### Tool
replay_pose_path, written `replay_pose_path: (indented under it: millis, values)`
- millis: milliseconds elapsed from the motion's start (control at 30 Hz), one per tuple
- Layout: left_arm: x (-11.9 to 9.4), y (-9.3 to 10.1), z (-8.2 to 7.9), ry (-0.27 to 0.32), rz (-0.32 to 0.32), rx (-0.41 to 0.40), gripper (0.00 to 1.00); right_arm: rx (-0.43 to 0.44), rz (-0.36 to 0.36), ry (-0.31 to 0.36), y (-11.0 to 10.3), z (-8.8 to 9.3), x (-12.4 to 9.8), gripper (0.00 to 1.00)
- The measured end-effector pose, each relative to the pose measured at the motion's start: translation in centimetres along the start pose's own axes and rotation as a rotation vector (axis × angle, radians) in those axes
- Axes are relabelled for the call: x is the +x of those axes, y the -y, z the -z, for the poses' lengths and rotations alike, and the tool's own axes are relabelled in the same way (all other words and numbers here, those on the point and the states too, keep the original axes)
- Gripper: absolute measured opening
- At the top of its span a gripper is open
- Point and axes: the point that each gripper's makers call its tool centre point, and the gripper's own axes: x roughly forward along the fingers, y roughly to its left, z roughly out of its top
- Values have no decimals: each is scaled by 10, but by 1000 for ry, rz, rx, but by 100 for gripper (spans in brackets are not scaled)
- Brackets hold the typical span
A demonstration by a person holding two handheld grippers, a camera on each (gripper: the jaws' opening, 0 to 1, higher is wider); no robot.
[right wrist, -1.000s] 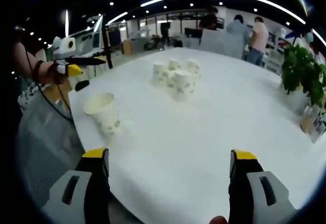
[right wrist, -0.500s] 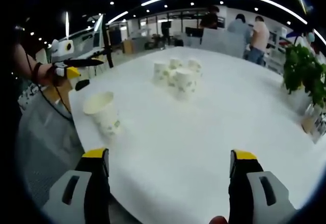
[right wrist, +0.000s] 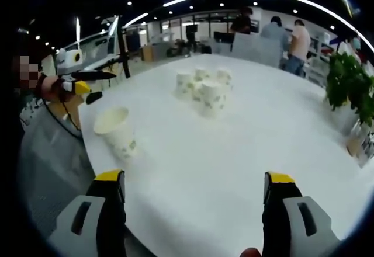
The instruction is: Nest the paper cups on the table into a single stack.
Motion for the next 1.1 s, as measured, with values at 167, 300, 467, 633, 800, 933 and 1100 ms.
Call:
replay_pose_path:
  millis: [167, 300, 467, 633, 800, 933, 1100]
  values:
    - [-2, 1, 2, -5, 1, -2, 98, -11, 4, 11, 9, -13, 7, 97]
    - [-3, 1, 4, -5, 2, 1, 98, -12, 12, 27, 19, -26, 15, 96]
    - [-3, 1, 9, -20, 4, 4, 98, -24, 15, 37, 29, -43, 33, 95]
    - [-3, 0, 12, -27, 9, 8, 98, -62, 1, 50, 33, -64, 52, 93]
    - [-2, 3, 15, -39, 18, 16, 98, -88, -23, 51, 35, -78, 69, 89]
    - [-2, 5, 17, -47, 20, 9, 98, -106, -41, 47, 36, -84, 82, 89]
    - [-3, 4, 20, -55, 19, 6, 98, -105, -54, 41, 40, -89, 95, 87]
